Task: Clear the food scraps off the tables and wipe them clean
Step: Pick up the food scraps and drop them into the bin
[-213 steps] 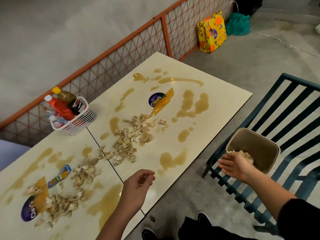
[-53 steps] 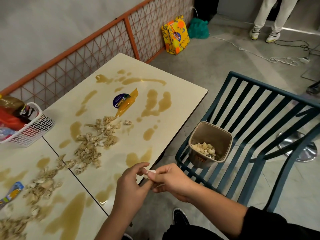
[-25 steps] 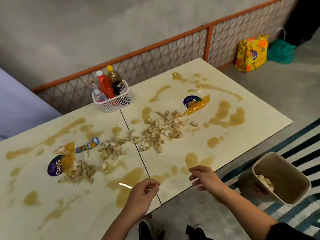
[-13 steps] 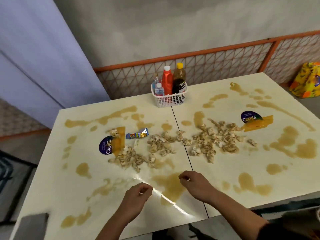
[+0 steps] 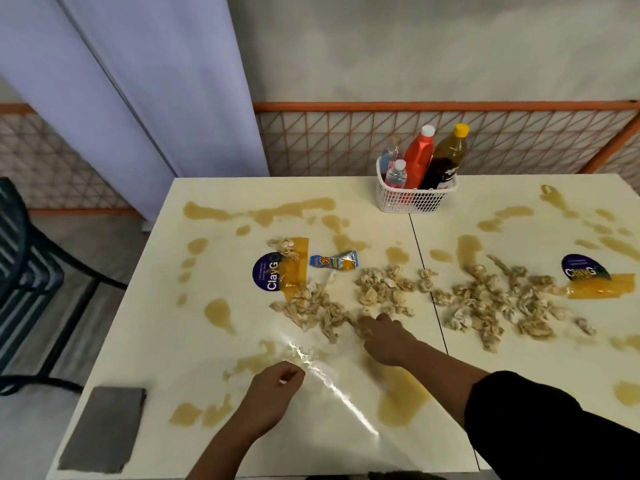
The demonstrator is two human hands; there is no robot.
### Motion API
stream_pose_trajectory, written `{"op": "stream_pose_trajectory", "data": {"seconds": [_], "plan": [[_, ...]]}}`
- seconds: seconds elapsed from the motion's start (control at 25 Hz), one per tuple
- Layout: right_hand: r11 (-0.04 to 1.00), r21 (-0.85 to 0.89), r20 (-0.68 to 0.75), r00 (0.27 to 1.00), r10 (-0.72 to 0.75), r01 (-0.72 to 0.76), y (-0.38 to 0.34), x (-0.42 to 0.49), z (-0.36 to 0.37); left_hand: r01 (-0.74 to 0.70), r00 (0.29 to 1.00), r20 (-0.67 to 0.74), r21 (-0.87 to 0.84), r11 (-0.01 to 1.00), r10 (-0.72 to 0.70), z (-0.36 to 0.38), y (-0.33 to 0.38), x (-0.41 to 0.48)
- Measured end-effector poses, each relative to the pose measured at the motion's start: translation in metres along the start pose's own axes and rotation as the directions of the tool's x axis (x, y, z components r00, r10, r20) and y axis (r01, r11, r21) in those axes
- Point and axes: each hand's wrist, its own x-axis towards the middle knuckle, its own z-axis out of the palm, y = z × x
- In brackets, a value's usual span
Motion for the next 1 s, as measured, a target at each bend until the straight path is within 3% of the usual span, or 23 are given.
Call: {"op": "stream_pose_trajectory", "data": {"seconds": [0.24,0.48,0.68,0.84,1.0], "plan": [[0.996,-0.078,0.06,0.997,0.046,-0.041,-0.013,0.026,0.002,0.009,0.999,-0.036,0.004,1.0,-0.009,-0.027,-0.02,0.011],[0.997,-0.042,0.056,0.997,0.061,-0.059,-0.012,0.032,0.012,0.009,0.999,-0.037,0.035,0.999,-0.008,-0.043,-0.024,0.032],[0.991,0.131,-0.162,0.986,0.048,-0.027,-0.021,0.015,0.01,-0.049,0.999,-0.018,0.108,0.993,0.051,-0.048,-0.006,0.08],[0.938,0.347,-0.369,0.923,0.112,0.025,-0.032,0.0,0.002,-0.148,0.987,-0.036,0.2,0.968,0.158,-0.062,0.019,0.151],[0.88,0.475,-0.426,0.876,0.227,0.003,-0.04,-0.015,-0.007,-0.172,0.976,-0.06,0.389,0.905,0.211,-0.078,0.05,0.218]]}}
